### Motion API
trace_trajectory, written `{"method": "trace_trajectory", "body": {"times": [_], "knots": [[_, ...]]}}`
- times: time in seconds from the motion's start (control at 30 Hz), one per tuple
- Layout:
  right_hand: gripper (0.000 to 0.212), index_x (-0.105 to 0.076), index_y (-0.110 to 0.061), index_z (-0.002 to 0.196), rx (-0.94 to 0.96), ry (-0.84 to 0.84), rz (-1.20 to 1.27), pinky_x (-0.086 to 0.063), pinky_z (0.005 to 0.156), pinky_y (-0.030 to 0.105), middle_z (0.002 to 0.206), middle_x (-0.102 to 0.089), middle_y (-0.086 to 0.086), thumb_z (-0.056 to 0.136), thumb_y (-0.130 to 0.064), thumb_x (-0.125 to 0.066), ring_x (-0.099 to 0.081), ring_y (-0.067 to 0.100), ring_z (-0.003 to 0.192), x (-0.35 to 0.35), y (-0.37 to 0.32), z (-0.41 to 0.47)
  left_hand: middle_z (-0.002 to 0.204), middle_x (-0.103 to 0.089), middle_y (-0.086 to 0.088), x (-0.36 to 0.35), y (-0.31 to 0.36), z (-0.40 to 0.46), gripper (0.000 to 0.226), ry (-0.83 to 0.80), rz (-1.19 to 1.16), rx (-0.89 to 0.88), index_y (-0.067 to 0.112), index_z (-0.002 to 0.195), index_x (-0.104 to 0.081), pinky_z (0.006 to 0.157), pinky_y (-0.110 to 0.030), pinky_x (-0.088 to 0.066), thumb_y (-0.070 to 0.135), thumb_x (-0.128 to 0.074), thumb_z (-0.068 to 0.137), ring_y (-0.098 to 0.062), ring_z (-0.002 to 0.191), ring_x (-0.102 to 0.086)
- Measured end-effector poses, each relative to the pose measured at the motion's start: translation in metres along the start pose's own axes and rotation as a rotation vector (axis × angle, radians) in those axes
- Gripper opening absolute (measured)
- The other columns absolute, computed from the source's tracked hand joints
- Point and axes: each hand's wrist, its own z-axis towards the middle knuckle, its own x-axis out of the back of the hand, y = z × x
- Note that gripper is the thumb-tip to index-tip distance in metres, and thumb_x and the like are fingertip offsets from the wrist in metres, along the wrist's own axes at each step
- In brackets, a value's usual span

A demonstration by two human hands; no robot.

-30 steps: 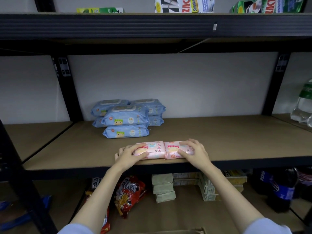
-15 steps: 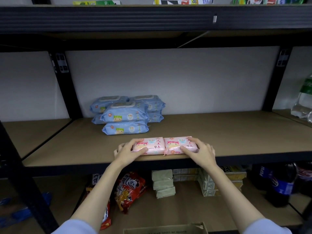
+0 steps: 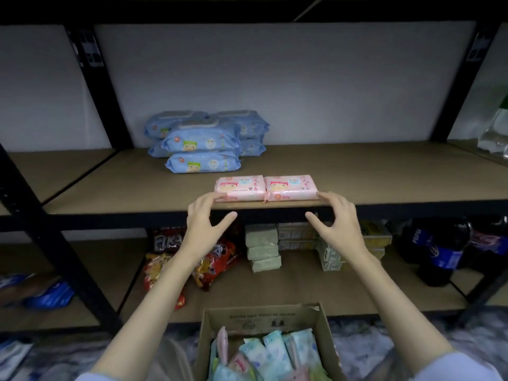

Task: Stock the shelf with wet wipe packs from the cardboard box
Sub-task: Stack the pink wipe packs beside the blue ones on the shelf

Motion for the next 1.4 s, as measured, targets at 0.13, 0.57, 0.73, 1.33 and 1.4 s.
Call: {"method": "trace_trajectory", "body": {"times": [0.13,0.57,0.73,1.33,1.4], "knots": [[0.037,-0.054,-0.019,0.123,-0.025,-0.051,-0.014,-0.033,0.1,0.031,0.127,-0.052,0.004,0.087,-0.027,-0.06,-0.041,0.022,0.121,-0.014,0.02,-0.05,0.118,-0.048,0.006,-0.035,-0.028,-0.068,0.032,-0.135,-0.003,0.053,0.019,0.117,-0.056,0.099,-0.026,-0.033,0.022,-0.063,0.086,-0.009,0.113,-0.042],[0.032,-0.061,-0.003,0.114,-0.636,-0.951,-0.056,-0.039,0.084,0.022,0.126,-0.057,0.014,0.087,-0.021,-0.063,-0.054,0.025,0.115,-0.115,0.122,-0.184,0.082,-0.058,-0.009,-0.142,-0.157,-0.245,0.03,-0.656,-0.04,0.957,0.017,0.063,-0.05,0.071,-0.025,-0.04,0.0,-0.06,0.086,-0.024,0.085,-0.056],[0.026,-0.059,-0.008,0.11,-0.697,-0.987,-0.129,-0.043,0.09,0.027,0.129,-0.054,0.015,0.089,-0.023,-0.06,-0.052,0.027,0.118,-0.134,0.145,-0.2,0.107,-0.06,-0.019,-0.16,-0.175,-0.257,0.005,-0.642,0.025,0.998,0.001,0.09,-0.062,0.084,-0.029,-0.043,0.003,-0.061,0.086,-0.03,0.106,-0.056],[0.08,-0.017,-0.027,0.146,-0.272,-1.232,-0.587,-0.021,0.111,0.037,0.151,-0.012,0.01,0.081,-0.051,-0.057,-0.017,0.031,0.137,-0.199,0.185,-0.238,0.088,-0.063,-0.012,-0.179,-0.251,-0.246,0.035,-0.374,-0.116,1.027,-0.004,0.107,-0.059,0.063,-0.02,-0.051,-0.015,-0.065,0.074,-0.025,0.09,-0.057],[0.081,-0.018,-0.026,0.146,-0.228,-1.217,-0.624,-0.023,0.109,0.037,0.149,-0.014,0.011,0.08,-0.052,-0.059,-0.02,0.031,0.136,-0.2,0.187,-0.238,0.085,-0.062,-0.011,-0.172,-0.247,-0.243,0.023,-0.285,-0.032,0.985,0.001,0.101,-0.06,0.062,-0.017,-0.049,-0.011,-0.059,0.081,-0.024,0.085,-0.056]]}}
